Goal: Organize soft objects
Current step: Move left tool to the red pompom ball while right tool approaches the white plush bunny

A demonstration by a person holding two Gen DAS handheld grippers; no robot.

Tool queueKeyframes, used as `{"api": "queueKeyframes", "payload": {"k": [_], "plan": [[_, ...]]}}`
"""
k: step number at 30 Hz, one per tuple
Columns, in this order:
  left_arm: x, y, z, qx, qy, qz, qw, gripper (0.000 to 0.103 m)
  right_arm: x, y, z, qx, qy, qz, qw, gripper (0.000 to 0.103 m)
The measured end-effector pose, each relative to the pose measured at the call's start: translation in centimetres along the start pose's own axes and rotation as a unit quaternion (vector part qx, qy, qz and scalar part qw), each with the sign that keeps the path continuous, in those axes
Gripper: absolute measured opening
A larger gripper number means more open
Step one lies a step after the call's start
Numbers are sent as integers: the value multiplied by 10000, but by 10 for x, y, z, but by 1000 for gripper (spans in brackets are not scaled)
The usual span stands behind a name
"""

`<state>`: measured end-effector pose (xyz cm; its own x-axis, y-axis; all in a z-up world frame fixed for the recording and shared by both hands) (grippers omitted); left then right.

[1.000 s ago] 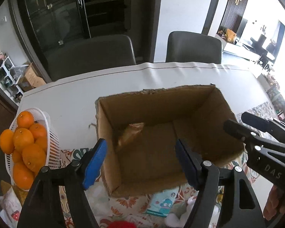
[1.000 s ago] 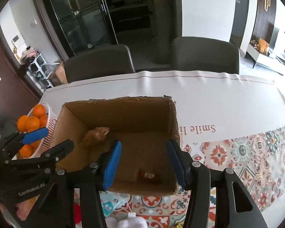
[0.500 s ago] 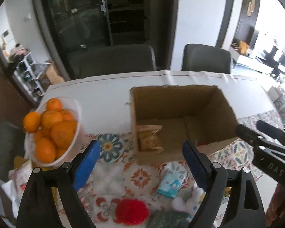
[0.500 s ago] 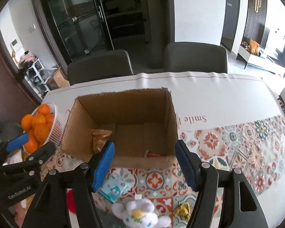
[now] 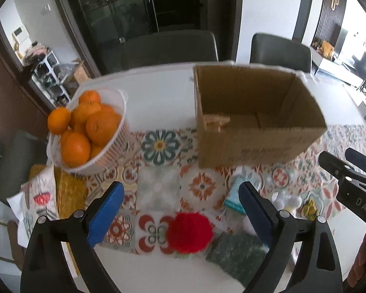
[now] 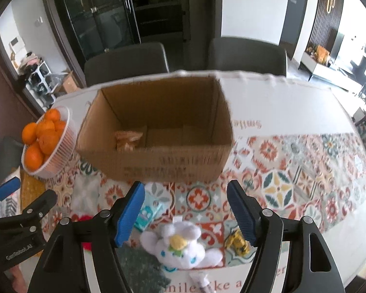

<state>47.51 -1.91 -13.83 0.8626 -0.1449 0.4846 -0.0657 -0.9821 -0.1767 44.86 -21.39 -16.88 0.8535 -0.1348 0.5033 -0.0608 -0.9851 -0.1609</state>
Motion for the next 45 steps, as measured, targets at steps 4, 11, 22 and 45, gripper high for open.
{"api": "queueKeyframes", "payload": {"k": [4,11,22,45], "plan": [[-21,-2,13,36,-259,5,9997,96,-23,-2,13,-30,-222,43,9997,71],[-51,-1,34,-14,-676,-127,9976,96,-48,1,29,10,-524,259,9983,71],[-92,10,72,-198,-1421,-302,9892,96,-85,8,65,47,-1089,566,9924,71],[-131,25,129,-360,-2115,-414,9758,80,-110,6,104,63,-1474,584,9873,71]]}}
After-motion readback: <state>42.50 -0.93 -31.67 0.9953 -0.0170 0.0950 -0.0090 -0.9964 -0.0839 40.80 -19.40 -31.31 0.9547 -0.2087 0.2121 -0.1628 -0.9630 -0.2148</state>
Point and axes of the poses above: each gripper's, at about its wrist camera, not at the fingertips, and z roughly the way its jaws point, y to its right, x to its top, the point moved 10 cm from there along z, roughly the way its jaws point, and after that the axes turned 6 degrees about x, right-handed, at the moved point
